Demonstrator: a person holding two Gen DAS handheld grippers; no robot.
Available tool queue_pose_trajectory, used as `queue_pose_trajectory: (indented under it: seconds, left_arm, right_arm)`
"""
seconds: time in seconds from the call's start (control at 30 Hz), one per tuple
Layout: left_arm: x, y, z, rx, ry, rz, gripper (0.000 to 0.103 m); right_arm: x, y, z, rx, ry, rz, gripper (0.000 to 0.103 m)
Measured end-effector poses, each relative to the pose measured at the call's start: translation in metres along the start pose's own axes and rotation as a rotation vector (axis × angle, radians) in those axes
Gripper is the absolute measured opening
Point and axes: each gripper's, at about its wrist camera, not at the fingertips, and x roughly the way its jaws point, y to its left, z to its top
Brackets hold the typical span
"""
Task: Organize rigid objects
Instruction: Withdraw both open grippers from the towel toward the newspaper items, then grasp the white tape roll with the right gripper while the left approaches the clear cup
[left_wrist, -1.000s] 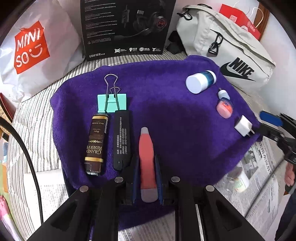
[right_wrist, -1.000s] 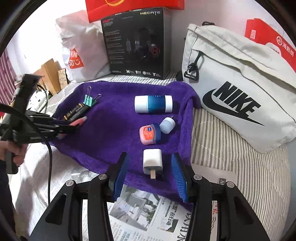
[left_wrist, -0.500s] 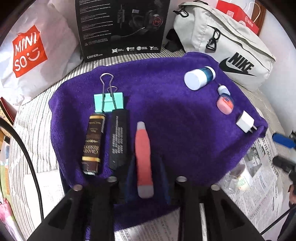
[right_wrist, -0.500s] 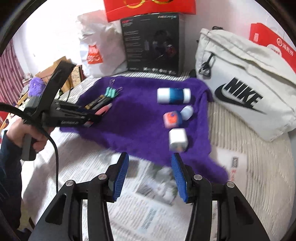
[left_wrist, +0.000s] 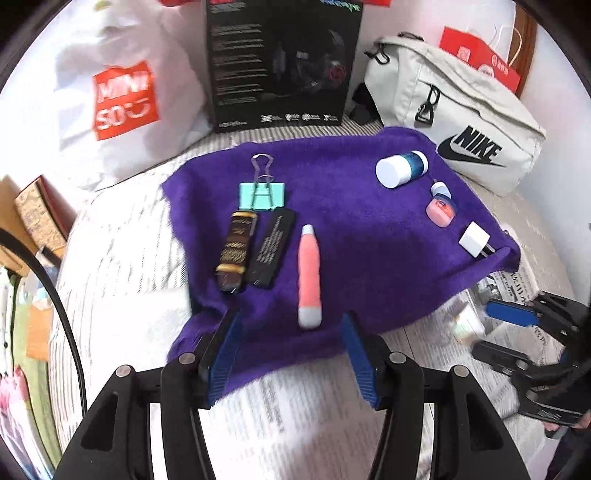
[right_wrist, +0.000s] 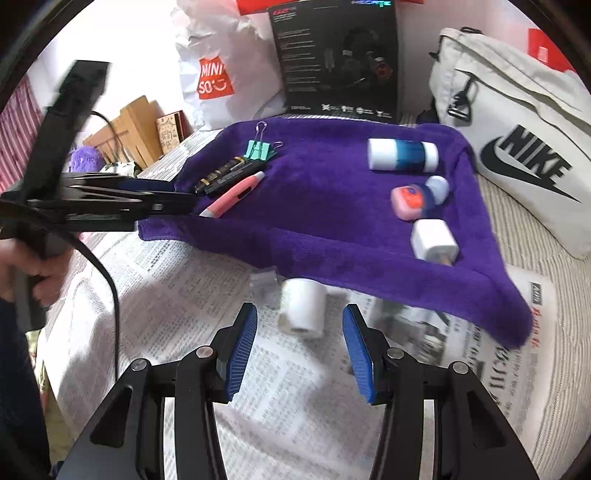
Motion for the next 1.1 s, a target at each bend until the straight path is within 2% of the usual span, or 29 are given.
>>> queue_pose_trajectory:
  seconds: [0.2,0.3,0.43,0.53,0.73,0.87,1.1]
  left_arm:
    - [-0.021,0.011,-0.023,-0.025,-0.017,0.013,0.056]
    - [-0.026,0.015,-0.035,-0.041,-0.016,0.012,0.057]
    - [-0.024,0.014,-0.045,-0.047,-0.011,0.008,0.057]
    - [-0.027,0.008,-0.049,-0.04,-0.026,-0.029,0.057]
    - [-0.022,-0.026,-0.047,0.023,-0.037,-0.095,0.057]
    - [-0.013,-0.061,-0.046,0.104,-0.031,-0.153,0.057]
    - [0.008,-0.107,-0.041,0.227,-0.008,-0.209,0.057]
  right_arm:
    - [0.023,0.006,-0.001,-0.027,0.036,-0.039,0.044]
    - [0.025,0.006,-0.001,-0.033,0.023,-0.064,0.029]
    - [0.021,0.002,-0.002,-0.025,0.014,-0.068,0.03]
    - [0.005,-0.007,-0.009,-0.005,0.0,-0.069,0.03]
    - [-0.027,-0.034,-0.032,0.048,-0.01,-0.12,0.03]
    - [-0.046,-0.054,-0.056,0.103,-0.008,-0.151,0.03]
    - [-0.062,-0.074,-0.09,0.198,-0.014,-0.143,0.03]
